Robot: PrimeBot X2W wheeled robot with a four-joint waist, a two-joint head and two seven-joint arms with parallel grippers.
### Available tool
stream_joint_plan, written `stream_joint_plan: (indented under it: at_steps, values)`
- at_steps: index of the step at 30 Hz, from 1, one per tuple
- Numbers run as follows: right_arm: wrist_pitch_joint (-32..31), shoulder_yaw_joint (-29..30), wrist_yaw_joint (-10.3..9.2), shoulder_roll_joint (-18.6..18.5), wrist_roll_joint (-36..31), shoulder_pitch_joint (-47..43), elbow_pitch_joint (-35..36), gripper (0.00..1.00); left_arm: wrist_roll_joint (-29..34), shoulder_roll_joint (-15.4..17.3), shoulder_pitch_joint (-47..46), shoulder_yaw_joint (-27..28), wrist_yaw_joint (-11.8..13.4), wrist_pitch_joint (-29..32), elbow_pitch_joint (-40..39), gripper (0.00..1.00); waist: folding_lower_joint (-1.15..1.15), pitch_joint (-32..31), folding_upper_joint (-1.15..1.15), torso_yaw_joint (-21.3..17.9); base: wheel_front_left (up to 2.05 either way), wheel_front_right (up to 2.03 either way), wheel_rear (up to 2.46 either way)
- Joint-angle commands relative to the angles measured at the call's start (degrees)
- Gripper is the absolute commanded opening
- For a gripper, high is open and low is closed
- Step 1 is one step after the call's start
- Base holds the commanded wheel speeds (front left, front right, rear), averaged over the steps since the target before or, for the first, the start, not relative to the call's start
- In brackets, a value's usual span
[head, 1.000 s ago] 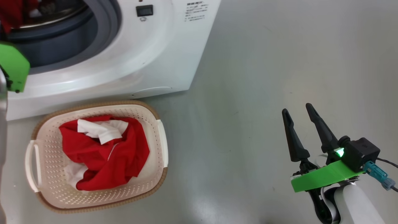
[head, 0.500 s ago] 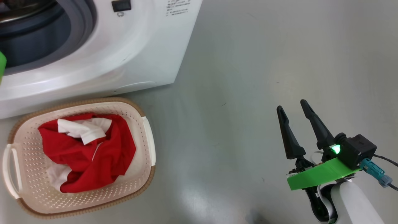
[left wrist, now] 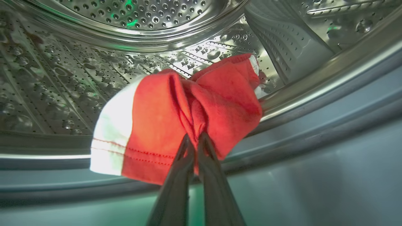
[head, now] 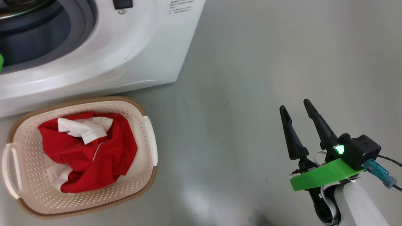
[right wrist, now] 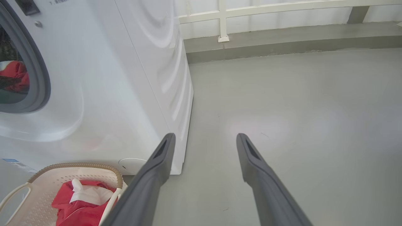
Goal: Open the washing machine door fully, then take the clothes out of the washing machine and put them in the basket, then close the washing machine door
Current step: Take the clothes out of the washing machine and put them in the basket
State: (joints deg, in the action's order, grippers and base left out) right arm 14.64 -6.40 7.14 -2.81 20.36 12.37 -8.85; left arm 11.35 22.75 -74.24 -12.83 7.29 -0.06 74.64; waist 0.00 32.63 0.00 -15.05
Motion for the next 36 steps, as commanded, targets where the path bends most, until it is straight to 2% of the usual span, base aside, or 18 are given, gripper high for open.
stream_joint_plan:
  at_steps: [1, 5, 10, 17, 26, 36]
  values:
    - [0.36, -0.97, 0.35, -0.07, 0.44, 0.88, 1.34, 1.00, -0.66, 2.96, -0.56, 0.91, 0.56, -1.09, -0.89, 0.00, 0.00, -0.26, 0.00, 0.30, 0.00, 0.00, 0.00]
    - [0.36, -0.53, 0.35, -0.07, 0.23, 0.62, 1.17, 1.00, -4.59, 1.67, 0.35, 3.64, -0.53, -5.79, -0.93, 0.00, 0.00, -1.26, 0.00, 1.27, 0.00, 0.00, 0.00]
    - [0.36, -0.17, 0.35, -0.07, -0.38, 0.21, 0.95, 1.00, -11.76, -1.16, 2.24, 9.03, -3.47, -11.66, -0.97, 0.00, 0.00, -2.80, 0.00, 2.75, 0.00, 0.00, 0.00]
    - [0.36, 0.29, 0.35, -0.07, -1.36, -0.74, 0.66, 1.00, -19.89, -4.60, 6.31, 15.02, -8.96, -14.80, -3.91, 0.00, 0.00, -5.16, 0.00, 4.67, 0.00, 0.00, 0.00]
    - [0.36, 0.77, 0.35, -0.07, -2.28, -2.28, 0.20, 1.00, -26.25, -8.65, 14.98, 20.57, -13.23, -14.92, -17.40, 0.00, 0.00, -7.81, 0.00, 6.36, 0.00, 0.00, 0.00]
    - [0.36, 1.65, 0.35, -0.07, -3.40, -4.11, 0.16, 1.00, -27.11, -12.28, 26.20, 22.11, -14.63, -14.93, -30.68, 0.00, 0.00, -10.39, 0.00, 7.79, 0.00, 0.00, 0.00]
